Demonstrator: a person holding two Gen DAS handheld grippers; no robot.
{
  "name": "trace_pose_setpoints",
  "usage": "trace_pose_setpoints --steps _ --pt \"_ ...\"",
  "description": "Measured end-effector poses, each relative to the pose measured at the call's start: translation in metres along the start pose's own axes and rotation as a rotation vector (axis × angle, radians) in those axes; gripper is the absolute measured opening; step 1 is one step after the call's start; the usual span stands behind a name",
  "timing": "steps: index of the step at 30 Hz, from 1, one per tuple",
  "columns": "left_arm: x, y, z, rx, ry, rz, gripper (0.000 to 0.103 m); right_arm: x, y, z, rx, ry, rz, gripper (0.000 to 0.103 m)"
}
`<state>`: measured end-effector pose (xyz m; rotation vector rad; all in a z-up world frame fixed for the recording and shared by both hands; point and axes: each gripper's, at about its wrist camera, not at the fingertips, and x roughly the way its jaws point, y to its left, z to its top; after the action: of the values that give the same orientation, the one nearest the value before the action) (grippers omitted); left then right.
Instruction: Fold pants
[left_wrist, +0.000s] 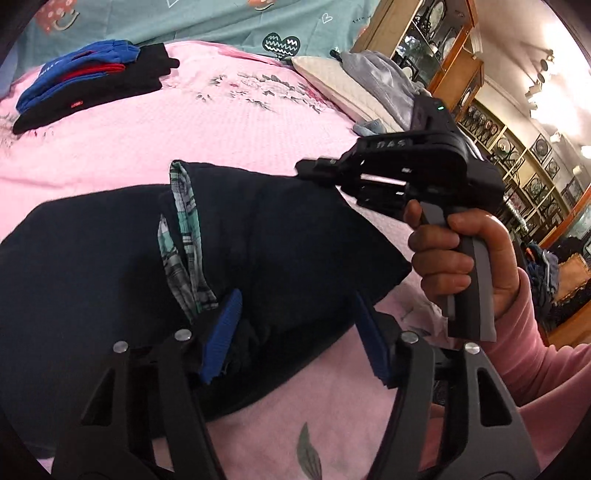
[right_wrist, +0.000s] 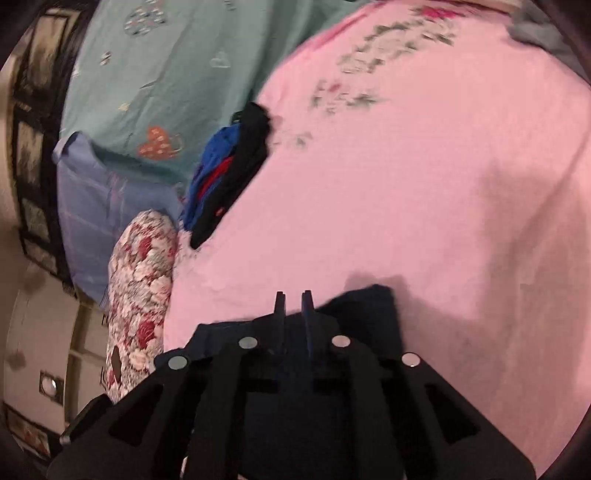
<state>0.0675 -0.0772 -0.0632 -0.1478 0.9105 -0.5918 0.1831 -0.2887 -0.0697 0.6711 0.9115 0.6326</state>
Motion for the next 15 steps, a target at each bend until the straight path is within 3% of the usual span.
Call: trace_pose_setpoints --steps 2,4,6,7,8,10,12,15 --pt "0.0 0.002 -0.001 -0.011 -0.006 -0.01 0.063 0.008 0.027 -0.007 -0.09 0.061 0.097 0.015" --pt "0.002 0.001 0.0 -0.025 -0.019 0.006 0.064 0.034 0.046 -0.016 -0.148 0.176 0.188 0.016" --pt "0.003 -0.002 -0.002 -0.011 -0.025 0.024 0.064 0.065 0.046 -0.02 -0.146 0.269 0.142 0.015" --pt "0.001 -0.004 -0.004 -0.001 -0.031 0.031 0.064 0.082 0.034 -0.017 -0.129 0.285 0.053 0.013" --pt "0.001 -0.005 -0.006 0.012 -0.038 0.04 0.064 0.085 0.023 -0.012 -0.1 0.267 0.05 0.003" --pt "0.001 -0.005 -0.007 0.016 -0.043 0.049 0.064 0.074 0.008 -0.004 -0.021 0.202 0.026 0.001" --pt "0.001 -0.003 -0.006 0.008 -0.051 0.042 0.064 0.044 0.015 0.0 -0.056 0.088 -0.025 0.017" --pt "0.001 -0.002 -0.006 0.006 -0.054 0.035 0.064 0.005 0.024 -0.009 -0.103 0.049 0.077 0.02"
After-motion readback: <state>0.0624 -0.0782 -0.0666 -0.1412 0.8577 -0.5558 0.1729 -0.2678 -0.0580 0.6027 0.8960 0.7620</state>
